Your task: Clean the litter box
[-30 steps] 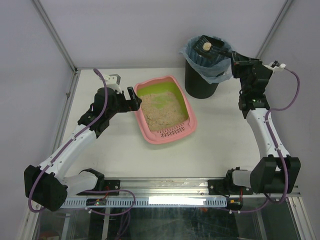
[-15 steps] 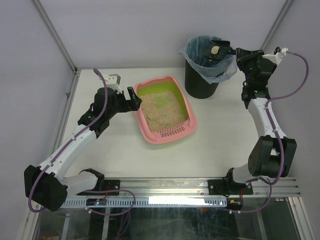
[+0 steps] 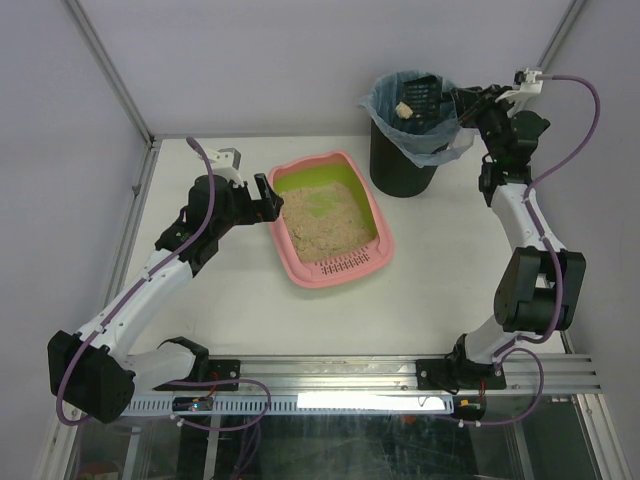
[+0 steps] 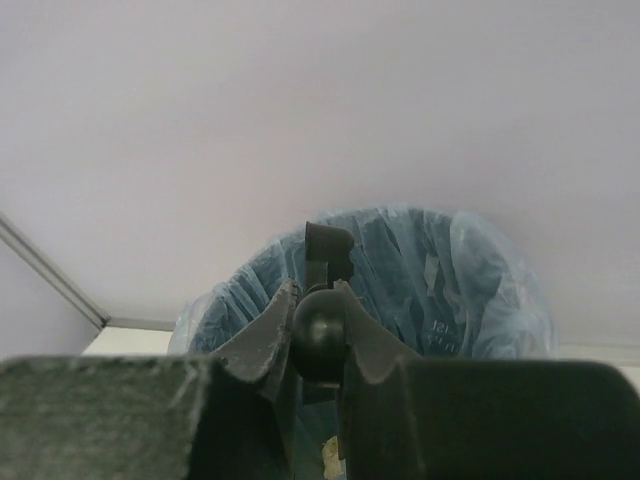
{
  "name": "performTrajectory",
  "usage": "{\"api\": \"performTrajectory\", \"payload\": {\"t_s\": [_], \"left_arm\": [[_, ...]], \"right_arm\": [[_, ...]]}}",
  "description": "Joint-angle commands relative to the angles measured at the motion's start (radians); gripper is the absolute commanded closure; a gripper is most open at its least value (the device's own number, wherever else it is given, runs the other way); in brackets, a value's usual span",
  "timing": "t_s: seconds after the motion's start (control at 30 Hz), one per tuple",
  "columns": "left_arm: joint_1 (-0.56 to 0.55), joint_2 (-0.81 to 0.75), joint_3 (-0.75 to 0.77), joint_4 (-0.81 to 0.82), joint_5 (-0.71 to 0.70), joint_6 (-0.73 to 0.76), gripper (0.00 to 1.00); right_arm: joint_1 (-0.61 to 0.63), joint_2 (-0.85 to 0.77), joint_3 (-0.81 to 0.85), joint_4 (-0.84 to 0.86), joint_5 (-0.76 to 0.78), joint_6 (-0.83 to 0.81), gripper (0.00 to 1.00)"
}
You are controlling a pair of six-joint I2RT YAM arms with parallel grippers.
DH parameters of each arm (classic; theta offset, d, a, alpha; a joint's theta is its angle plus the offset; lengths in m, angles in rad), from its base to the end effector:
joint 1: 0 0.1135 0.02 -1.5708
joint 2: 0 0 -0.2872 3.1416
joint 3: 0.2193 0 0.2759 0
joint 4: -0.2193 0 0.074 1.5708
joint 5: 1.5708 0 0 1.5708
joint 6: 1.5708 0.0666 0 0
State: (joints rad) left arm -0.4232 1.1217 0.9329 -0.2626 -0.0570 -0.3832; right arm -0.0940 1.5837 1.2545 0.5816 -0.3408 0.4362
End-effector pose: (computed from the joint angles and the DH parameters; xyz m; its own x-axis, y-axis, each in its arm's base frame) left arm 0.2728 -0.1187 0.3193 -0.5047 -0.1821 -0.8439 0.1882 0.9308 -0.3134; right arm 0.4306 -0.0182 0.4046 0.1266 0.3880 -0.9129 -0.3169 0.8879 0.3335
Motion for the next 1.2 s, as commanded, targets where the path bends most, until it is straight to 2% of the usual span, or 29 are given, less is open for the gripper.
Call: {"api": "performTrajectory", "payload": {"t_s": [0.0, 0.13, 0.33, 0.5, 0.63, 0.83, 1.03, 1.17], "left_arm": [[0.011, -0.016, 0.004, 0.043, 0.015, -0.003, 0.01], [0.011, -0.017, 0.003, 0.043, 0.009, -0.001, 0.01], [0.01, -0.014, 0.004, 0.042, 0.02, -0.003, 0.01], [0.01, -0.013, 0.007, 0.042, 0.023, -0.005, 0.01], [0.01, -0.008, 0.008, 0.043, 0.02, -0.004, 0.01], [0.011, 0.005, 0.014, 0.043, 0.028, -0.005, 0.01], [0.011, 0.011, 0.018, 0.043, 0.032, -0.003, 0.01], [0.01, 0.009, 0.016, 0.043, 0.025, -0.003, 0.01]], "right_arm": [[-0.005, -0.013, 0.098, 0.098, -0.135, -0.162, 1.0], [-0.003, -0.018, 0.125, 0.056, -0.137, -0.23, 1.0], [-0.002, -0.042, 0.137, 0.034, -0.049, -0.227, 1.0], [0.004, -0.076, 0.113, 0.049, 0.081, -0.221, 1.0], [0.005, -0.113, 0.072, 0.083, 0.225, -0.151, 1.0], [0.005, -0.152, 0.064, -0.008, 0.371, 0.01, 1.0], [0.004, -0.203, 0.06, -0.15, 0.578, 0.362, 1.0], [0.003, -0.242, 0.044, -0.17, 0.568, 0.521, 1.0]]}}
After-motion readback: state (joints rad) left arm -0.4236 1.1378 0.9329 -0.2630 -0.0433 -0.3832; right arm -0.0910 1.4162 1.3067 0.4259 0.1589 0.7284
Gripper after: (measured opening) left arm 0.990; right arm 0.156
